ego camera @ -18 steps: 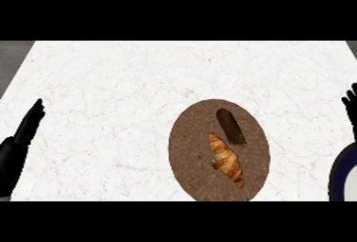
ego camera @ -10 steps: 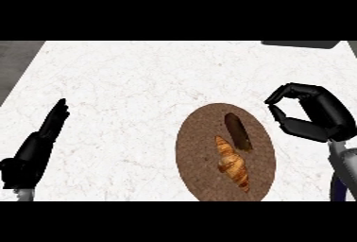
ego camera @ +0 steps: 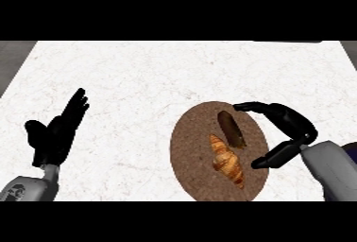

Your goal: Pick the croissant from the placemat and place it in the plate

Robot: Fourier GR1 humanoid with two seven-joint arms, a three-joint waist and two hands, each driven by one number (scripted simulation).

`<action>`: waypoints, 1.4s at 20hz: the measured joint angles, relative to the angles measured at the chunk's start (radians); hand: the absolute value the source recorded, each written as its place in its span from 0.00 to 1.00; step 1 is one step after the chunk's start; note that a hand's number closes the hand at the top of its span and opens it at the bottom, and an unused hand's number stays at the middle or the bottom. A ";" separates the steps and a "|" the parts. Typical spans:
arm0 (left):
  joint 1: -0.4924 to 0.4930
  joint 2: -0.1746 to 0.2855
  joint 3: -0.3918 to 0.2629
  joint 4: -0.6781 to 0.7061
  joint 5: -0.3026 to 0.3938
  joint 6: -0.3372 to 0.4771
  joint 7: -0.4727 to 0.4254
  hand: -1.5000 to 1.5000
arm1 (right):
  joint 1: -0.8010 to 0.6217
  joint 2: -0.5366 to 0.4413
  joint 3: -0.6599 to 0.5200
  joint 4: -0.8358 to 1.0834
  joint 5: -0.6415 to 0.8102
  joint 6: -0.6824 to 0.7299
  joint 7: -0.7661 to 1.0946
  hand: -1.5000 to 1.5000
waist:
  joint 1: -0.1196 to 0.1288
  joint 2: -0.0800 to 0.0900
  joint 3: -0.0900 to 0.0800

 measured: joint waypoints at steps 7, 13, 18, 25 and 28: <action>-0.042 -0.019 0.023 0.047 0.005 -0.011 0.032 0.50 | -0.106 -0.032 0.082 0.157 0.226 -0.046 -0.138 0.00 | -0.014 -0.013 -0.002; -0.052 -0.034 0.051 0.090 -0.007 -0.030 0.015 0.50 | -0.173 -0.030 0.123 0.206 0.331 -0.058 -0.142 0.00 | -0.025 -0.019 -0.003; -0.063 -0.042 0.072 0.113 -0.016 -0.041 0.013 0.50 | -0.183 -0.030 0.186 0.178 0.429 -0.056 -0.113 0.00 | -0.031 -0.021 -0.003; -0.042 -0.056 0.082 0.069 -0.036 -0.049 0.042 0.50 | -0.183 -0.010 0.221 0.117 0.582 -0.075 -0.042 0.00 | -0.033 -0.023 -0.003; -0.038 -0.077 0.083 0.081 -0.059 -0.043 0.026 0.50 | -0.177 0.005 0.228 0.110 0.650 -0.074 -0.018 0.00 | -0.034 -0.023 -0.004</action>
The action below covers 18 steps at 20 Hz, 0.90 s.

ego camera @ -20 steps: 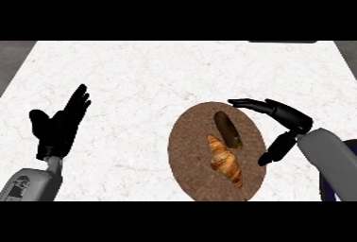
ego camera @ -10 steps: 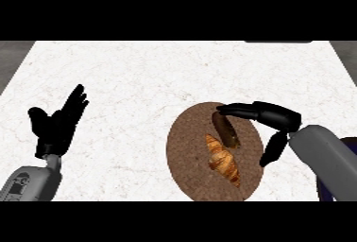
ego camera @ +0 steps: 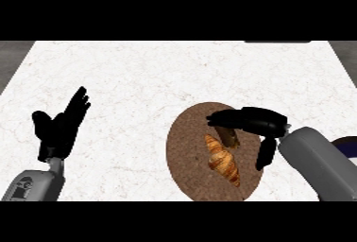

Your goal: Pick the croissant from the placemat and place it in the plate

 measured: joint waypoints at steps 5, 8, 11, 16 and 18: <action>-0.009 -0.009 0.023 0.004 -0.014 -0.019 0.008 0.50 | 0.006 0.017 -0.008 -0.038 0.088 0.048 0.036 0.00 | -0.002 0.000 0.000; 0.002 -0.020 0.029 -0.014 -0.028 -0.024 0.017 0.50 | 0.014 0.044 -0.020 -0.049 0.139 0.075 0.057 0.00 | -0.001 0.000 0.000; 0.000 -0.022 0.050 -0.008 -0.031 -0.044 0.020 0.50 | 0.025 0.080 -0.032 -0.076 0.183 0.100 0.095 0.00 | -0.001 0.000 0.000; 0.022 -0.026 0.072 -0.033 -0.046 -0.072 0.027 0.50 | 0.046 0.142 -0.055 -0.069 0.272 0.094 0.120 0.00 | 0.000 0.000 0.000; 0.014 -0.033 0.081 -0.032 -0.051 -0.078 0.035 0.50 | 0.044 0.178 -0.063 -0.035 0.311 0.072 0.118 0.00 | 0.001 0.000 0.000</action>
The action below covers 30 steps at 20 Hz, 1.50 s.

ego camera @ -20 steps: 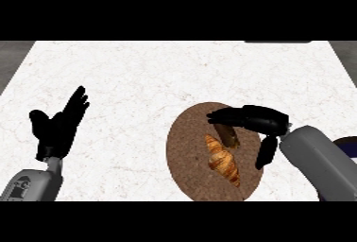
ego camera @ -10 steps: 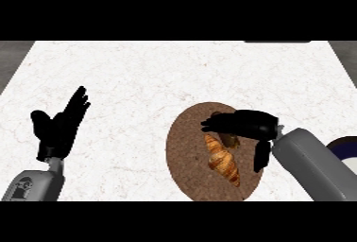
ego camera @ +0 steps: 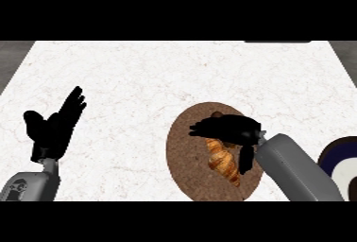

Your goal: Pick the croissant from the placemat and place it in the plate

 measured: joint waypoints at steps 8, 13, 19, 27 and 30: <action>-0.024 -0.027 0.028 0.038 -0.028 -0.019 -0.017 0.50 | 0.016 0.037 0.007 0.007 0.138 0.006 -0.024 1.00 | -0.001 -0.005 -0.004; -0.024 -0.039 0.035 0.029 -0.039 -0.018 -0.007 0.50 | 0.037 0.025 0.029 -0.040 0.186 0.000 -0.086 1.00 | -0.002 -0.009 -0.005; -0.026 -0.040 0.048 0.023 -0.049 -0.025 0.005 0.50 | 0.087 0.032 0.014 -0.091 0.206 -0.007 -0.102 1.00 | -0.005 -0.012 -0.007; 0.052 -0.013 0.110 0.015 -0.040 0.006 0.005 0.50 | 0.495 -0.108 -0.039 -0.402 0.080 -0.047 -0.129 1.00 | -0.133 -0.046 -0.008; 0.074 -0.013 0.123 0.010 -0.037 0.015 0.000 0.50 | 0.631 -0.187 -0.114 -0.537 0.030 -0.096 -0.148 1.00 | -0.163 -0.046 -0.006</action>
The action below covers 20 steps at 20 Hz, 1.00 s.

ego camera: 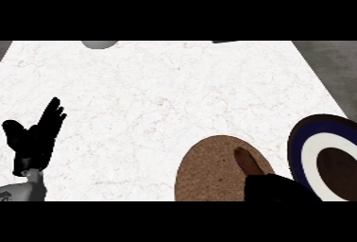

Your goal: Pick the croissant from the placemat and place it in the plate

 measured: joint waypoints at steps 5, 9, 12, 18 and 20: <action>0.033 0.008 0.019 -0.015 0.012 -0.003 -0.005 0.50 | 0.201 -0.037 -0.173 -0.204 -0.146 -0.103 -0.034 1.00 | -0.029 0.001 0.002; 0.053 0.009 0.026 -0.029 0.019 -0.006 -0.014 0.50 | 0.333 -0.024 -0.355 -0.346 -0.299 -0.165 -0.035 1.00 | -0.027 0.007 0.003; 0.055 0.006 0.016 -0.044 0.020 -0.017 -0.015 0.50 | 0.440 -0.014 -0.501 -0.435 -0.425 -0.179 -0.020 1.00 | -0.007 0.014 0.003; 0.010 -0.006 -0.019 -0.044 0.013 -0.037 -0.010 0.50 | 0.616 -0.026 -0.798 -0.488 -0.732 -0.092 0.023 1.00 | 0.063 0.032 0.004; -0.012 -0.014 -0.034 -0.049 0.006 -0.037 0.004 0.50 | 0.647 -0.030 -0.882 -0.480 -0.827 -0.052 0.050 1.00 | 0.086 0.036 0.004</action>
